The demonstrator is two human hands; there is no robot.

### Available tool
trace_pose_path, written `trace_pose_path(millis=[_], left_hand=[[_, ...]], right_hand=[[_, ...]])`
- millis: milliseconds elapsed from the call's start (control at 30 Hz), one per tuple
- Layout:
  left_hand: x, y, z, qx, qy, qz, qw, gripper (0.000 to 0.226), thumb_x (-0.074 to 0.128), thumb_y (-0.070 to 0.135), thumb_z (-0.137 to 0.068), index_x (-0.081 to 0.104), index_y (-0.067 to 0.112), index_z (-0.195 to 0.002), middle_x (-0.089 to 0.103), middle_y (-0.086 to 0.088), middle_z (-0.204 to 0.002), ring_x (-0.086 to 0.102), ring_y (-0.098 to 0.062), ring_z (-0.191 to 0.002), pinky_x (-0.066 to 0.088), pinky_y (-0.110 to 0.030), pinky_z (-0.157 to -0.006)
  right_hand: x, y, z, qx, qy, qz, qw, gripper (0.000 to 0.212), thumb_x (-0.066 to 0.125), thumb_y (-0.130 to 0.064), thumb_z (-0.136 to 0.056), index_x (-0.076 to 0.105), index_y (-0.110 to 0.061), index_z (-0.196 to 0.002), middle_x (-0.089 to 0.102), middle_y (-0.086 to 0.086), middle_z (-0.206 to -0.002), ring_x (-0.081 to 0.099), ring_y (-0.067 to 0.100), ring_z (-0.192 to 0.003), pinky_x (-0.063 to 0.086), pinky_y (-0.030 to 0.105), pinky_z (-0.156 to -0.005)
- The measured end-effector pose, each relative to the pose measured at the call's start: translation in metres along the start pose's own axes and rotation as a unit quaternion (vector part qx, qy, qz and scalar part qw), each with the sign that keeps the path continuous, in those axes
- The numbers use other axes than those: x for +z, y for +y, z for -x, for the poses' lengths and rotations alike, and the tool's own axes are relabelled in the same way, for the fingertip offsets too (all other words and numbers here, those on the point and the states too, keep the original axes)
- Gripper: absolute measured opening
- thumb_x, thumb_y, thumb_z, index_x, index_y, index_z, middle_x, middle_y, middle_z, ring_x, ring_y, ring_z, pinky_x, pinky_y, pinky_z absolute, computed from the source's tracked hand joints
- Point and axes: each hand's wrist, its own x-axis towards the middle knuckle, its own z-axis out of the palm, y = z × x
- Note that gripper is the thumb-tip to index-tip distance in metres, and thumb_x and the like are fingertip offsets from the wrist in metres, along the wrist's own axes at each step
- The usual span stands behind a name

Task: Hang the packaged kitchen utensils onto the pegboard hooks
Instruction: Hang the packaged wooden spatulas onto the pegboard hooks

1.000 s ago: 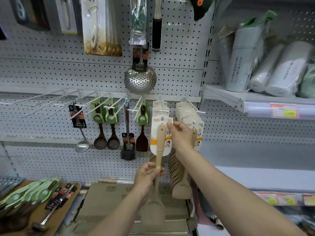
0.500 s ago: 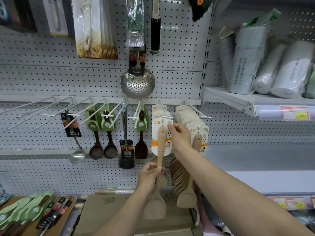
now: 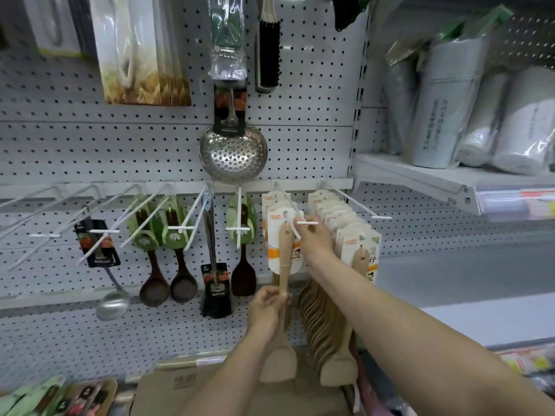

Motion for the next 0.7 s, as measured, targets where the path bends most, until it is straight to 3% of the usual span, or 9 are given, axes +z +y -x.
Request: trace_pose_path(millis=[67,267,400,533,700], left_hand=[[-0.001,0.000,-0.007,0.002,-0.005,0.003,1.000,0.008,0.066,0.013,-0.093,0.065,0.009,-0.100,0.078,-0.002,-0.091,0.071,-0.020,-0.096,0.054,-0.037,-0.086],[0.004,0.003,-0.022,-0.007,-0.002,0.002,1.000,0.001,0.067,0.012,-0.092,0.066,0.013,-0.094,0.075,-0.006,-0.093,0.069,-0.028,-0.098,0.053,-0.048,-0.095],[0.007,0.000,-0.023,-0.020,-0.007,0.010,1.000,0.004,0.067,0.012,-0.092,0.067,0.014,-0.095,0.076,-0.005,-0.093,0.069,-0.027,-0.097,0.053,-0.052,-0.095],[0.007,-0.003,-0.019,-0.023,-0.007,0.014,1.000,0.005,0.065,0.012,-0.094,0.066,0.014,-0.098,0.076,-0.003,-0.096,0.068,-0.024,-0.098,0.052,-0.047,-0.093],[0.010,-0.005,-0.016,-0.018,-0.001,0.003,1.000,0.005,0.066,0.013,-0.093,0.067,0.014,-0.098,0.076,-0.005,-0.097,0.069,-0.024,-0.098,0.053,-0.046,-0.094]], right_hand=[[0.000,0.000,-0.004,0.000,-0.007,0.001,1.000,0.008,0.053,-0.015,-0.104,0.059,-0.010,-0.104,0.054,-0.006,-0.078,0.046,0.005,-0.066,0.034,0.006,-0.040],[0.006,0.000,-0.017,0.022,-0.010,0.011,1.000,0.023,0.053,-0.016,-0.103,0.065,0.003,-0.109,0.058,0.002,-0.078,0.049,0.011,-0.063,0.036,0.009,-0.040],[0.008,0.004,-0.019,0.027,-0.007,0.004,1.000,0.020,0.054,-0.018,-0.102,0.066,-0.002,-0.107,0.061,0.000,-0.079,0.053,0.014,-0.068,0.040,0.010,-0.043],[0.006,0.009,-0.015,0.016,-0.010,-0.010,1.000,0.009,0.055,-0.018,-0.103,0.061,-0.013,-0.100,0.063,0.002,-0.086,0.053,0.010,-0.070,0.044,0.015,-0.052],[0.001,0.010,-0.012,0.018,-0.018,-0.021,0.999,0.006,0.055,-0.019,-0.104,0.059,-0.017,-0.100,0.059,-0.007,-0.083,0.052,0.004,-0.071,0.041,0.007,-0.046]])
